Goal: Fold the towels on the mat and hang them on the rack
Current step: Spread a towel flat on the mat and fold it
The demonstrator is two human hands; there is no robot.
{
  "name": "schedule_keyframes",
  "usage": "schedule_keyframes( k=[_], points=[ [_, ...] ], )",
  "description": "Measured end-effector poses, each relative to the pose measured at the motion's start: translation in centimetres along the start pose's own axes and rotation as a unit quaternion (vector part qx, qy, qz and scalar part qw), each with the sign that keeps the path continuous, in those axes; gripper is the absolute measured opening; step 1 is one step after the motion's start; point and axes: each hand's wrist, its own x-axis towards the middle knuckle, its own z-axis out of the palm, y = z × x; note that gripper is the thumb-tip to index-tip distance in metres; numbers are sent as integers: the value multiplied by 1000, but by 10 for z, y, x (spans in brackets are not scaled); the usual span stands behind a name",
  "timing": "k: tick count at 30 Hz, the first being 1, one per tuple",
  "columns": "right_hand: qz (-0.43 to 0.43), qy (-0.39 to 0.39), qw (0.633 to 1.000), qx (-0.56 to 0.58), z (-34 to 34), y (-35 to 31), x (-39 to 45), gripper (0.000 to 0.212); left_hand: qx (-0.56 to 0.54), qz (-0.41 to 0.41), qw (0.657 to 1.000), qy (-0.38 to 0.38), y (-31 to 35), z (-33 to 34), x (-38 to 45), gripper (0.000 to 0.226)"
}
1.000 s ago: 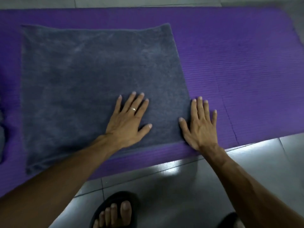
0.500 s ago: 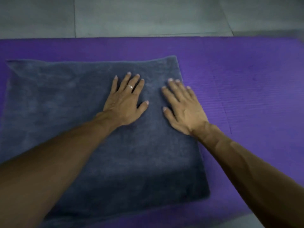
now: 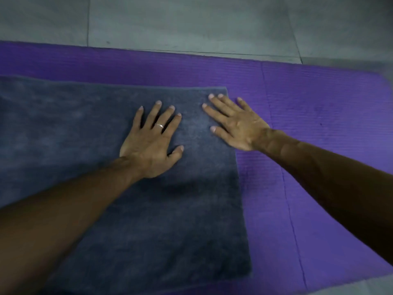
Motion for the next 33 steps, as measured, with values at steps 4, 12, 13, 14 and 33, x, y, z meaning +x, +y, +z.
schedule_keyframes(
  k=[4, 12, 13, 14, 33],
  points=[
    [66, 75, 992, 78, 1, 19, 4, 55, -42, -55, 998, 5, 8, -2, -7, 81],
    [-66, 101, 980, 159, 13, 21, -49, 81, -259, -293, 906, 162, 187, -7, -76, 54],
    [-63, 98, 979, 167, 14, 20, -54, 82, -269, -319, 901, 117, 203, -4, -83, 59],
    [-63, 93, 979, 170, 15, 19, -58, 82, -271, -338, 898, 78, 216, -1, -87, 66],
    [-59, 137, 965, 216, -38, 16, -29, 10, -584, -352, 727, 77, 177, -35, -132, 35]
  ],
)
